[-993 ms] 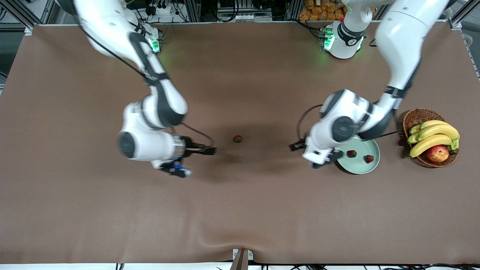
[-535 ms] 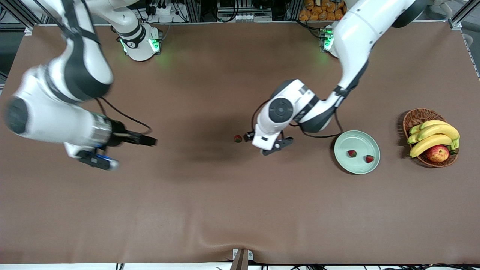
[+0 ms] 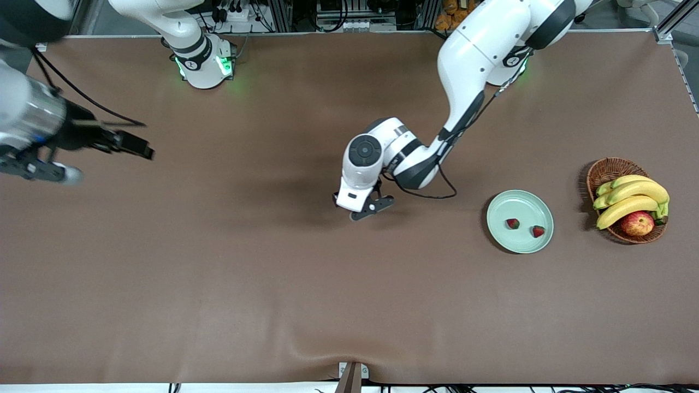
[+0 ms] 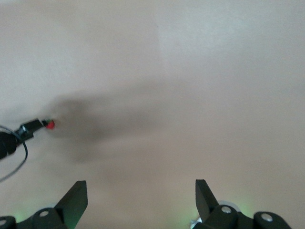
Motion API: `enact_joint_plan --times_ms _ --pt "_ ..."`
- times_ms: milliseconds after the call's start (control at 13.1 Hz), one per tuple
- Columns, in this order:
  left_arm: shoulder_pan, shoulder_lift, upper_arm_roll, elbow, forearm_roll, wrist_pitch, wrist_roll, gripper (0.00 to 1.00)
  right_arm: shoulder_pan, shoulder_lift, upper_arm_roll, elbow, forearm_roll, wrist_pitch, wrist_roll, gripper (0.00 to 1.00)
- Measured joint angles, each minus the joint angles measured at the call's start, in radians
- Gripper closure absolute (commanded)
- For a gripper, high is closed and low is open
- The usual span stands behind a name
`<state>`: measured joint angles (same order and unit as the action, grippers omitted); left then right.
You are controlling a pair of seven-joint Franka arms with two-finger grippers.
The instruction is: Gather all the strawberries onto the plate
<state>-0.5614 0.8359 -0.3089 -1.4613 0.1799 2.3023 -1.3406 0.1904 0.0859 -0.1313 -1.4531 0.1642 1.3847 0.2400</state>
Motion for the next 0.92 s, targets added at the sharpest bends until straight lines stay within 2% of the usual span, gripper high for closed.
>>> enact_joint_plan --times_ms 153,382,611,917 --pt "-0.003 0.013 0.002 0.012 0.0 0.029 -0.002 0.37 -0.062 -0.02 0.003 0.018 -0.013 -0.07 -0.095 0.0" --pt "-0.003 0.027 0.002 0.014 0.0 0.053 -0.002 0.45 -0.135 -0.029 0.005 0.048 -0.066 -0.099 -0.258 0.0" --pt "-0.013 0.033 0.002 0.015 0.0 0.056 -0.002 0.47 -0.156 -0.052 0.005 0.058 -0.156 -0.102 -0.387 0.0" --pt "-0.017 0.036 0.005 0.015 0.0 0.056 -0.002 0.48 -0.172 -0.065 0.005 0.058 -0.164 -0.102 -0.418 0.0"
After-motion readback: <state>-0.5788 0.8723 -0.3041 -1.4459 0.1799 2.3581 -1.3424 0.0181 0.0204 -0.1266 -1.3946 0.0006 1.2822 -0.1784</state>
